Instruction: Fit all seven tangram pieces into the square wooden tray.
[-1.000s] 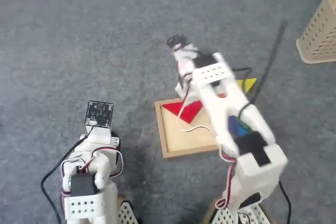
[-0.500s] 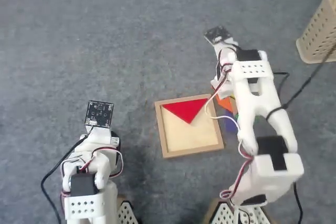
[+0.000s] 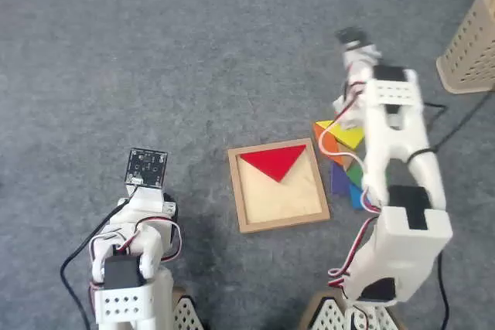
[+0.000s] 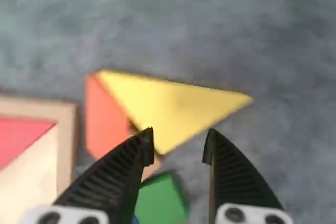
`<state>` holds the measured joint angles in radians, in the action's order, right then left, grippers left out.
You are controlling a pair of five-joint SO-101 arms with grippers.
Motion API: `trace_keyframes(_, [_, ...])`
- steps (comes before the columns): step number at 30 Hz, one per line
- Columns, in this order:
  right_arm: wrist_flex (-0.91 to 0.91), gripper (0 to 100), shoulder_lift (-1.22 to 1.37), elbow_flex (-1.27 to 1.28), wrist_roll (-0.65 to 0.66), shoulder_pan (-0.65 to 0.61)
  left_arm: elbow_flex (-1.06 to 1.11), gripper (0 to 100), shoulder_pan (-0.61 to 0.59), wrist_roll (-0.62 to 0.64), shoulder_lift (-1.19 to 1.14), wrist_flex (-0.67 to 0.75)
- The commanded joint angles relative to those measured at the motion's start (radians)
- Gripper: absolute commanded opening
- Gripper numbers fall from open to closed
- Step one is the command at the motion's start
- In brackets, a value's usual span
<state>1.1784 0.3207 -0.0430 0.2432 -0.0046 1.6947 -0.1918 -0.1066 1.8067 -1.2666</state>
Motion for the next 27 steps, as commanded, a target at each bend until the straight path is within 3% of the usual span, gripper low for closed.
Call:
trace_keyframes(1, [0.024,16.6,0.053,-0.104,-0.222,-0.004,-0.010,7,0.003,0.008,0.021,0.000])
trace_keyframes(7, [0.024,16.7,0.193,-0.178,-0.707,-0.065,-0.010,7,0.003,0.008,0.021,0.000])
trace_keyframes(10, [0.024,20.9,0.232,-0.227,-0.827,-0.067,-0.010,7,0.003,0.008,0.021,0.000])
trace_keyframes(16, [0.024,37.0,0.298,-0.252,-0.878,-0.028,-0.010,7,0.003,0.008,0.021,0.000])
trace_keyframes(23, [0.030,37.9,0.329,-0.253,-0.870,0.087,-0.010,7,0.003,0.008,0.021,0.000])
trace_keyframes(27, [0.108,35.4,0.335,-0.282,-0.795,0.111,-0.010,7,0.003,0.008,0.021,0.000])
